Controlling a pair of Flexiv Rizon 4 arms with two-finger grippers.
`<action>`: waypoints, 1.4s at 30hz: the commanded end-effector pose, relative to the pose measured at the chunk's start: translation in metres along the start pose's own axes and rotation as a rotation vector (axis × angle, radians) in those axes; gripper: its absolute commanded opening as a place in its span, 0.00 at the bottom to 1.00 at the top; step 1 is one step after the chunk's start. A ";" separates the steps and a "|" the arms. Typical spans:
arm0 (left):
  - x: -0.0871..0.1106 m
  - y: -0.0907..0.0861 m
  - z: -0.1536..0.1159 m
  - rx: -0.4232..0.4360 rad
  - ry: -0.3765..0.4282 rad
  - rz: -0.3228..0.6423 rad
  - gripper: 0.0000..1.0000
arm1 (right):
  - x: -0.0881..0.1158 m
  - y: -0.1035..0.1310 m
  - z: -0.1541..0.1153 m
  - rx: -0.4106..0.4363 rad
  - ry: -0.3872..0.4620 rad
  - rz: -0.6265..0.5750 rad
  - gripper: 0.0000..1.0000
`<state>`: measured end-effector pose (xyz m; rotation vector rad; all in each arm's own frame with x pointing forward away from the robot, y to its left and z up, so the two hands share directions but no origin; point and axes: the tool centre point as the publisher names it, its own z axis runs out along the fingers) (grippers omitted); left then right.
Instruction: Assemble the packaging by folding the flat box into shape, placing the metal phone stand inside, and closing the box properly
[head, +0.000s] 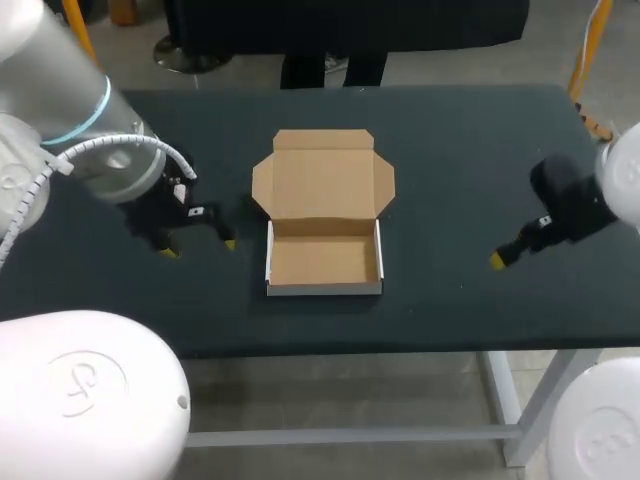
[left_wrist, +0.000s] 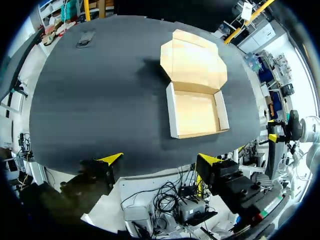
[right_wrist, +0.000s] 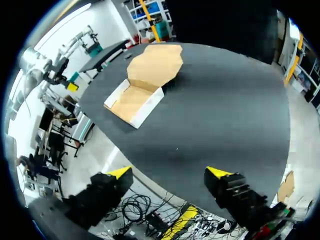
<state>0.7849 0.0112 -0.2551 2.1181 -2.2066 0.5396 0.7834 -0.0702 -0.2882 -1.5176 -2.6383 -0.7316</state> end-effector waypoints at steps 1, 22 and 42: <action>-0.001 0.002 -0.013 -0.010 -0.061 -0.019 1.00 | 0.003 0.003 -0.021 0.030 -0.033 0.034 1.00; -0.018 0.001 -0.053 -0.023 -0.083 -0.095 1.00 | 0.003 0.011 -0.055 0.060 -0.102 0.139 1.00; -0.027 0.009 -0.072 0.016 -0.081 -0.149 1.00 | 0.005 0.008 -0.086 0.060 -0.121 0.274 1.00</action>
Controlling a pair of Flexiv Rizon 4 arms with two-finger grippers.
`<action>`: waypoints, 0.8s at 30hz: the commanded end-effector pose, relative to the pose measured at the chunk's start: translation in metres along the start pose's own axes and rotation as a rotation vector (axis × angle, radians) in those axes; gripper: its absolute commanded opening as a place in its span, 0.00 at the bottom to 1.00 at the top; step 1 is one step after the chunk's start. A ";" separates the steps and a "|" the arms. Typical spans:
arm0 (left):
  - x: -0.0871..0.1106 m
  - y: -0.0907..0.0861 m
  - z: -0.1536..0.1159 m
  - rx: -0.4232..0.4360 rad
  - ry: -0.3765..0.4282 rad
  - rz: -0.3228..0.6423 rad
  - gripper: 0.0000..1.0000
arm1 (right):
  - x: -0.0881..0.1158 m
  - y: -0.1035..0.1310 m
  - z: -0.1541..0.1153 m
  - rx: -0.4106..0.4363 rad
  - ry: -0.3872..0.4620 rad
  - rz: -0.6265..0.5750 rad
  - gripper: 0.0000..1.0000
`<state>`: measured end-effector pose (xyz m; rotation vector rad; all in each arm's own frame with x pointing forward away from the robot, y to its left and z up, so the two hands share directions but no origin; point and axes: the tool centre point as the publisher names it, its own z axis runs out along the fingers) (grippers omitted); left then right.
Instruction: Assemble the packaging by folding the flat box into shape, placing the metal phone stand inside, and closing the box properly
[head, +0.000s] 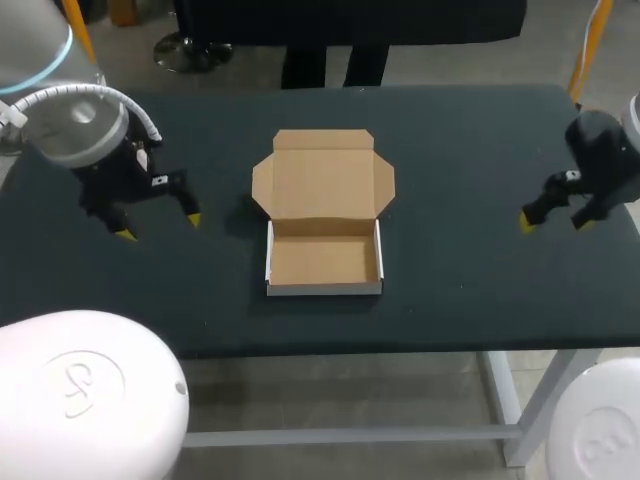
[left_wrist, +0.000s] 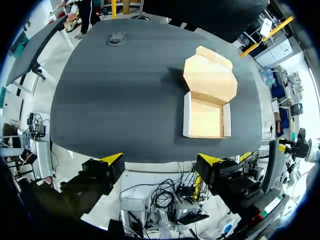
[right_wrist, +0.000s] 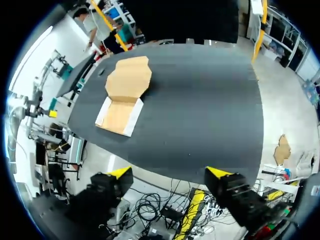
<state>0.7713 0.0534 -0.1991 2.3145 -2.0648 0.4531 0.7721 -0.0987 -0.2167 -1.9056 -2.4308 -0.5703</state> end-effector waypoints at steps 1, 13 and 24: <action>-0.003 0.008 -0.005 0.025 -0.002 -0.007 1.00 | 0.005 -0.001 -0.009 0.010 -0.006 0.003 1.00; -0.009 0.007 -0.007 0.028 -0.016 -0.020 1.00 | 0.005 -0.003 -0.007 0.026 0.000 0.027 1.00; -0.011 0.003 -0.002 0.018 -0.038 -0.019 1.00 | 0.005 -0.003 -0.007 0.026 0.000 0.027 1.00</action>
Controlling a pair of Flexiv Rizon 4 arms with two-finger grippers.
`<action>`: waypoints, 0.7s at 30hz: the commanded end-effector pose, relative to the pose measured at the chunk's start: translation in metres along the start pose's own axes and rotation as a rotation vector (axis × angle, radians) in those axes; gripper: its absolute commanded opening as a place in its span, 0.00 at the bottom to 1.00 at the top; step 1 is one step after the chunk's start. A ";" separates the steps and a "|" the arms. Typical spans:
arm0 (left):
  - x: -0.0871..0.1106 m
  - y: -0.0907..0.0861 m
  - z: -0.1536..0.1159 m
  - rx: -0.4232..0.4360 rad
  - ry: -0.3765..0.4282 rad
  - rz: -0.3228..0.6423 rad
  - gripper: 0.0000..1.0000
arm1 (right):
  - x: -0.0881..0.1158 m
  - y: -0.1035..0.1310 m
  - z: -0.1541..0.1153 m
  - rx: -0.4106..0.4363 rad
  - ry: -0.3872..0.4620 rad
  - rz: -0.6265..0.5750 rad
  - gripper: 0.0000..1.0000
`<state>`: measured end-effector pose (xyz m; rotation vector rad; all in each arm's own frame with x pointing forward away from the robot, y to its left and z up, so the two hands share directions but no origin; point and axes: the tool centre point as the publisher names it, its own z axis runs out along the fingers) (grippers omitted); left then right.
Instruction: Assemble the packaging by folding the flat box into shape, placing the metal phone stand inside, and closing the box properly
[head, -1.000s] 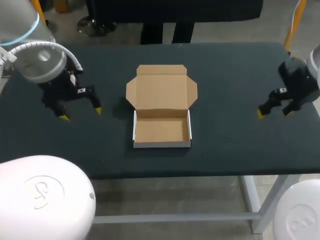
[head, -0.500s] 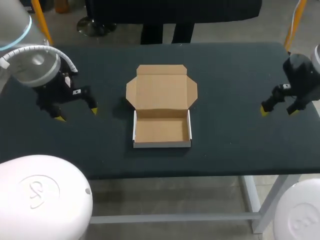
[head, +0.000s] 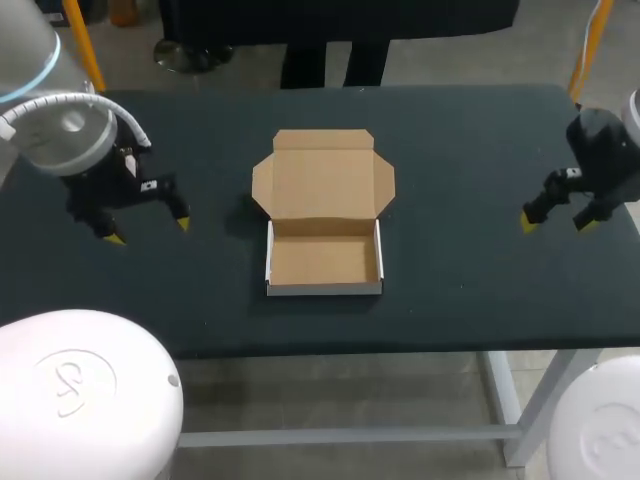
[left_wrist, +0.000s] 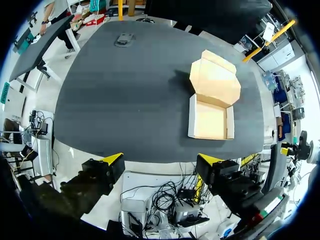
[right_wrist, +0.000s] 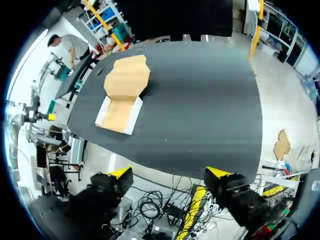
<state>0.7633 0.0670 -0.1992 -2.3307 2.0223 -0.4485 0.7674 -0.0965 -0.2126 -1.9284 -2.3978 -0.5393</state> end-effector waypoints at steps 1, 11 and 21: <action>0.003 -0.003 0.003 -0.007 -0.021 0.010 1.00 | 0.001 0.000 -0.003 0.004 0.002 -0.001 1.00; -0.002 -0.008 0.024 -0.007 -0.079 0.018 1.00 | 0.001 0.000 -0.003 0.004 0.002 -0.001 1.00; -0.014 -0.021 0.052 -0.006 -0.115 0.005 1.00 | 0.001 0.000 -0.003 0.004 0.002 -0.001 1.00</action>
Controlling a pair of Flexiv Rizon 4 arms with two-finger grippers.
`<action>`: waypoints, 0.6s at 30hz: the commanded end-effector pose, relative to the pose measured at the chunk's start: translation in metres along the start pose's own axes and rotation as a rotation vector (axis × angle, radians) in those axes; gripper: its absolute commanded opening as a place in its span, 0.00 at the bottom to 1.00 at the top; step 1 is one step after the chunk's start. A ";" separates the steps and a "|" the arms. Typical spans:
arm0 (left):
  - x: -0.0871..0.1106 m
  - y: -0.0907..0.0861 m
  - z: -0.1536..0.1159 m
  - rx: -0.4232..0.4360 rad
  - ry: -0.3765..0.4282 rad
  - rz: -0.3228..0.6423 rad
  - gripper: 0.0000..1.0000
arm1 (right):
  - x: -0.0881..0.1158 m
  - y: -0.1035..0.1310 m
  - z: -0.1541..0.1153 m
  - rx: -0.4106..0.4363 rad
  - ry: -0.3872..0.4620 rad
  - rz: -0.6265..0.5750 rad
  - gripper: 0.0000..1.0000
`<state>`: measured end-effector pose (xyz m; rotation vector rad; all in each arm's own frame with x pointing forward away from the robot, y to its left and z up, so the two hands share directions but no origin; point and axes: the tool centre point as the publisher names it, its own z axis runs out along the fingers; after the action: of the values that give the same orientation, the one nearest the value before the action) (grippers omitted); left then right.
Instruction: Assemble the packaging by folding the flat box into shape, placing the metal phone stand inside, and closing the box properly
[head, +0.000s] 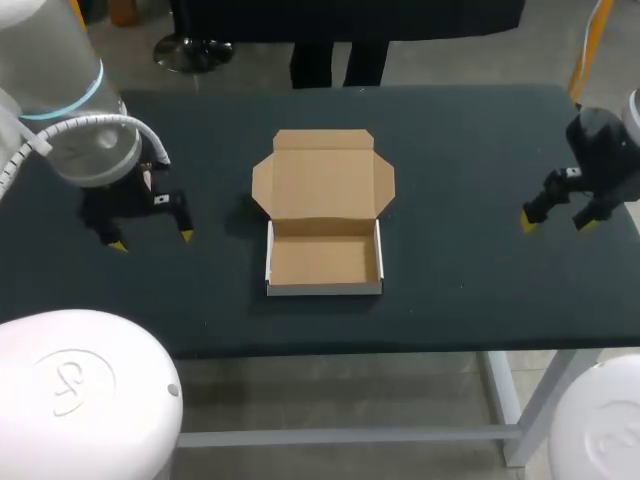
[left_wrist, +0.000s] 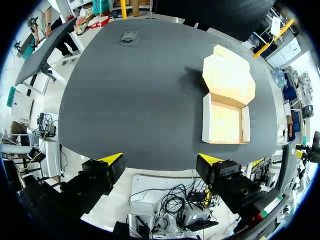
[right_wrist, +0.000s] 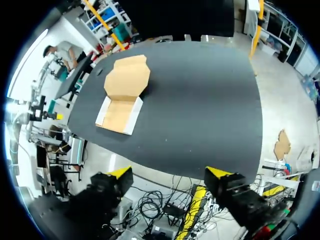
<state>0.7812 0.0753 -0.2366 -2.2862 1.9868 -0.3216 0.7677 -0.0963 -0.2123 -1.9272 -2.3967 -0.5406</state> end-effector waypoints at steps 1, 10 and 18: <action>-0.002 -0.012 0.017 -0.013 -0.011 -0.011 1.00 | 0.000 0.000 -0.003 0.004 0.000 -0.001 1.00; -0.014 -0.028 0.044 -0.028 -0.019 -0.002 1.00 | 0.000 0.000 -0.003 0.004 0.000 -0.001 1.00; -0.030 -0.045 0.066 -0.064 0.006 0.012 1.00 | 0.000 0.000 -0.003 0.004 0.000 -0.001 1.00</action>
<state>0.8227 0.1019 -0.2848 -2.2983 2.0190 -0.2758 0.7675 -0.0967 -0.2123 -1.9259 -2.3975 -0.5408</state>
